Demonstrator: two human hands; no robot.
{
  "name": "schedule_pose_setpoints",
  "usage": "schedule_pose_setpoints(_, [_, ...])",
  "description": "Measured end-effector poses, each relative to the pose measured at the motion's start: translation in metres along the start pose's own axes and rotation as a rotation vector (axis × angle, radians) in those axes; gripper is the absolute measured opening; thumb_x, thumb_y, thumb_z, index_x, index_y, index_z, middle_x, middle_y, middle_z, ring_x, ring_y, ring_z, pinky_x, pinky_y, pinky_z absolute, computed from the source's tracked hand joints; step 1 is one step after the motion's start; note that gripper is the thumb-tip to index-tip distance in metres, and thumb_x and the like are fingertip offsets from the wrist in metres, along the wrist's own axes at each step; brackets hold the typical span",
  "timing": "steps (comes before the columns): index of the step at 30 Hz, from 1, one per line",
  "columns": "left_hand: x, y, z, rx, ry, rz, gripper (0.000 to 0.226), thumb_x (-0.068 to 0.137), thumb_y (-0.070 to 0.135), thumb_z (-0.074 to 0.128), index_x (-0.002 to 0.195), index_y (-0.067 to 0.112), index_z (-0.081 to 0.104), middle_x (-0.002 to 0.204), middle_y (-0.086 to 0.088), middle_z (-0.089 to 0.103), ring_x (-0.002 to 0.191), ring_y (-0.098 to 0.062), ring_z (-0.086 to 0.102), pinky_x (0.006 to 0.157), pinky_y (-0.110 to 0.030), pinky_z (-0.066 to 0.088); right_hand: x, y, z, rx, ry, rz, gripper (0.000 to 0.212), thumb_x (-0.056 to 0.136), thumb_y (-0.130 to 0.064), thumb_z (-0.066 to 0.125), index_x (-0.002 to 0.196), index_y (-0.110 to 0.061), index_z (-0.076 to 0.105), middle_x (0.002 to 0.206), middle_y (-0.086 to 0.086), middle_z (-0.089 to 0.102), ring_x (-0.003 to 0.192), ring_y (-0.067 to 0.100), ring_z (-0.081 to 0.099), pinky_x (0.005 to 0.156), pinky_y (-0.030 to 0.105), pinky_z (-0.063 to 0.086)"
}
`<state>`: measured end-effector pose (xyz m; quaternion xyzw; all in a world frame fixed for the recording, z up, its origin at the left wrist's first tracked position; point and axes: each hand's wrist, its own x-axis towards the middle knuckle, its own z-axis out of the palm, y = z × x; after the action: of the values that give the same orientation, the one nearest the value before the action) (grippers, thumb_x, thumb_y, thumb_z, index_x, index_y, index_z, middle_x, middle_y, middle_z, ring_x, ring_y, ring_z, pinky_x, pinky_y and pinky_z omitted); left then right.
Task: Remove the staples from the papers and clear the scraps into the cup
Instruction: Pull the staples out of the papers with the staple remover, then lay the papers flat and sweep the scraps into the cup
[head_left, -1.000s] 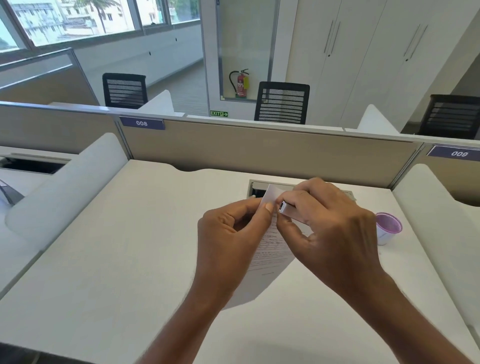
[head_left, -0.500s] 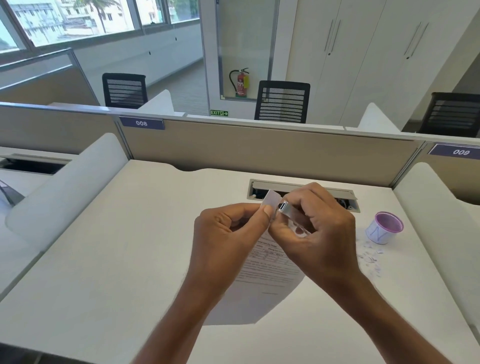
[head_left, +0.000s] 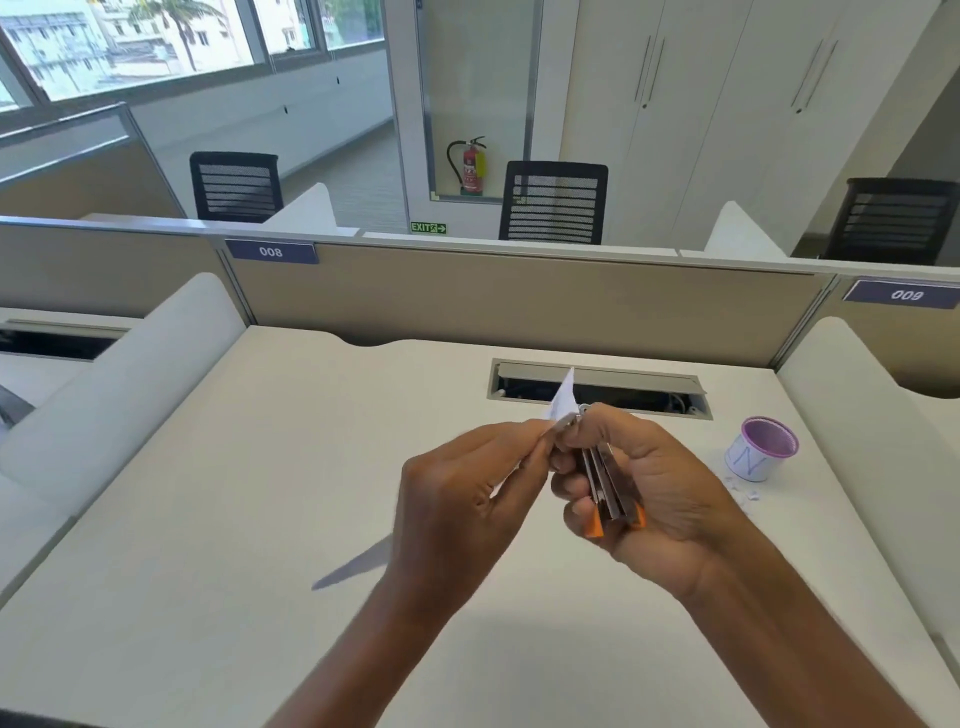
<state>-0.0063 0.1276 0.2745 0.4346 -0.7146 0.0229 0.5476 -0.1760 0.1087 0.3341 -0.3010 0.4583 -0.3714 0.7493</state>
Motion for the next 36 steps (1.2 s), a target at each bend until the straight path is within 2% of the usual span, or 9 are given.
schedule_pose_setpoints(3, [0.002, -0.01, -0.001, 0.03, 0.005, 0.033, 0.012, 0.1, 0.01, 0.078, 0.108, 0.007, 0.087, 0.107, 0.002, 0.086, 0.095, -0.009, 0.079, 0.086, -0.016, 0.061, -0.001, -0.002, -0.004, 0.054, -0.05, 0.071, 0.009, 0.087, -0.011, 0.061, 0.079, -0.013, 0.063, 0.077, 0.005, 0.054, 0.061, 0.013, 0.043, 0.048, 0.021, 0.042])
schedule_pose_setpoints(6, [0.006, -0.026, -0.003, 0.055, 0.088, -0.102, 0.011, 0.098, 0.009, 0.078, 0.104, 0.007, 0.088, 0.104, 0.012, 0.081, 0.095, -0.006, 0.077, 0.086, -0.013, 0.058, -0.002, -0.001, -0.009, 0.007, -0.085, -0.029, 0.007, 0.082, -0.01, 0.065, 0.083, -0.014, 0.059, 0.08, 0.005, 0.055, 0.062, 0.013, 0.045, 0.05, 0.023, 0.043])
schedule_pose_setpoints(10, [0.002, -0.036, -0.008, -0.028, 0.109, -0.349, 0.012, 0.104, 0.015, 0.076, 0.106, 0.013, 0.088, 0.087, 0.009, 0.084, 0.071, -0.016, 0.071, 0.064, -0.034, 0.056, -0.002, -0.003, -0.018, 0.022, -0.105, -0.131, 0.014, 0.081, -0.015, 0.074, 0.087, -0.015, 0.061, 0.084, 0.004, 0.058, 0.064, 0.013, 0.047, 0.052, 0.023, 0.044])
schedule_pose_setpoints(13, [-0.004, -0.034, -0.01, -0.113, 0.095, -0.426, 0.015, 0.106, 0.021, 0.075, 0.104, 0.014, 0.088, 0.083, 0.0, 0.083, 0.073, -0.032, 0.072, 0.06, -0.042, 0.056, -0.002, -0.004, -0.024, 0.021, -0.095, -0.167, 0.013, 0.086, -0.018, 0.078, 0.088, -0.016, 0.064, 0.085, 0.003, 0.059, 0.064, 0.012, 0.047, 0.051, 0.022, 0.044])
schedule_pose_setpoints(16, [-0.007, -0.03, -0.011, -0.165, 0.094, -0.494, 0.019, 0.108, 0.024, 0.073, 0.098, 0.015, 0.087, 0.08, 0.0, 0.082, 0.071, -0.032, 0.071, 0.058, -0.045, 0.056, -0.001, -0.004, -0.037, 0.011, -0.056, -0.2, 0.01, 0.087, -0.021, 0.073, 0.077, -0.02, 0.072, 0.084, 0.003, 0.06, 0.064, 0.012, 0.047, 0.051, 0.022, 0.044])
schedule_pose_setpoints(21, [-0.013, -0.026, -0.012, -0.211, 0.082, -0.618, 0.023, 0.106, 0.028, 0.072, 0.093, 0.018, 0.086, 0.078, -0.006, 0.08, 0.075, -0.04, 0.069, 0.062, -0.05, 0.059, 0.019, -0.006, -0.101, 0.017, 0.12, -0.22, 0.011, 0.099, -0.016, 0.066, 0.088, -0.018, 0.062, 0.084, 0.001, 0.058, 0.063, 0.013, 0.047, 0.05, 0.021, 0.043])
schedule_pose_setpoints(24, [-0.014, -0.022, -0.012, -0.264, 0.069, -0.715, 0.016, 0.104, 0.032, 0.073, 0.103, 0.029, 0.089, 0.089, 0.012, 0.085, 0.078, -0.021, 0.076, 0.072, -0.051, 0.063, 0.04, -0.009, -0.166, -0.027, 0.277, -0.212, 0.014, 0.098, -0.015, 0.069, 0.086, -0.018, 0.064, 0.081, 0.0, 0.059, 0.061, 0.013, 0.048, 0.048, 0.021, 0.041])
schedule_pose_setpoints(30, [-0.008, -0.013, -0.006, -0.331, 0.028, -0.753, 0.029, 0.103, 0.034, 0.074, 0.095, 0.061, 0.083, 0.094, 0.021, 0.085, 0.082, -0.003, 0.075, 0.069, -0.032, 0.06, 0.087, -0.002, -0.301, -0.125, 0.632, -0.121, 0.009, 0.094, -0.014, 0.076, 0.096, -0.012, 0.068, 0.079, 0.003, 0.064, 0.053, 0.012, 0.05, 0.047, 0.022, 0.047])
schedule_pose_setpoints(36, [0.0, -0.006, 0.009, -0.334, -0.03, -0.757, 0.036, 0.102, 0.033, 0.074, 0.09, 0.066, 0.081, 0.091, 0.027, 0.083, 0.078, 0.004, 0.072, 0.068, -0.02, 0.058, 0.125, 0.021, -0.378, -0.144, 0.836, -0.013, 0.01, 0.089, -0.014, 0.076, 0.084, -0.01, 0.069, 0.08, 0.005, 0.067, 0.053, 0.015, 0.049, 0.052, 0.02, 0.048])
